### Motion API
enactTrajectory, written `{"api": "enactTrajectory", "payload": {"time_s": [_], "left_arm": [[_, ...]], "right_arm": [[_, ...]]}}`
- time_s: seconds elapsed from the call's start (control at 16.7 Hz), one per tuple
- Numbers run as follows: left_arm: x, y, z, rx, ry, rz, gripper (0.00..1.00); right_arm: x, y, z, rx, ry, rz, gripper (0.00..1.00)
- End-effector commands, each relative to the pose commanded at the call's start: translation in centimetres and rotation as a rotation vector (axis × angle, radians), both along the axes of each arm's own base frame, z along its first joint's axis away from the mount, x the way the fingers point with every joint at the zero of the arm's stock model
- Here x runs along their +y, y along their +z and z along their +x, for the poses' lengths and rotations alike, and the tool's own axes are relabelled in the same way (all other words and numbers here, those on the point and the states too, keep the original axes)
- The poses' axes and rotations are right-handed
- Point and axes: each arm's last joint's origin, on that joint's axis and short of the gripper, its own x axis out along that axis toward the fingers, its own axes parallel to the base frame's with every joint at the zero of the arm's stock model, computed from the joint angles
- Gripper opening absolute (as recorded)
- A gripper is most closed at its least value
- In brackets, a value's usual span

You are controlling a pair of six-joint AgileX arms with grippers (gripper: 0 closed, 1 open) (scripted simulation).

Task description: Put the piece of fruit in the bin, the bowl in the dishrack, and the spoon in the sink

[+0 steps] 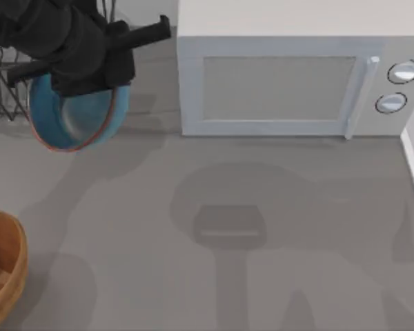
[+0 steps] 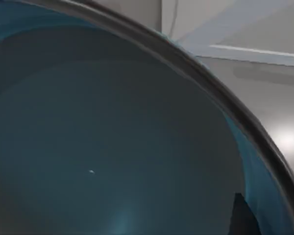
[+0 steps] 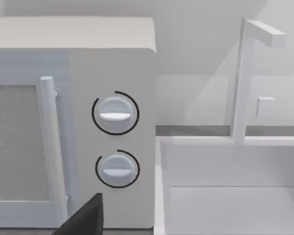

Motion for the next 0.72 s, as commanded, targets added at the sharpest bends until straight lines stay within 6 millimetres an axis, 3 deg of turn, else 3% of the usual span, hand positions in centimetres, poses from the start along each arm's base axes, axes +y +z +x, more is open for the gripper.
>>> {"api": "enactTrajectory", "payload": {"time_s": [0.12, 0.3, 0.48, 0.72], "left_arm": [[5.4, 2.3, -0.2, -0.191, 0.049, -0.011, 0.0], [11.3, 5.6, -2.9, -0.498, 0.098, 0.042, 0.0], [14.6, 8.4, -6.9, -0.786, 0.13, 0.143, 0.0], [16.2, 10.4, -11.5, -1.044, 0.164, 0.266, 0.0]], "right_arm": [[0.0, 0.0, 0.0, 0.0, 0.0, 0.0, 1.0], [0.0, 0.0, 0.0, 0.0, 0.0, 0.0, 1.0], [0.0, 0.0, 0.0, 0.0, 0.0, 0.0, 1.0], [0.0, 0.0, 0.0, 0.0, 0.0, 0.0, 1.0]]}}
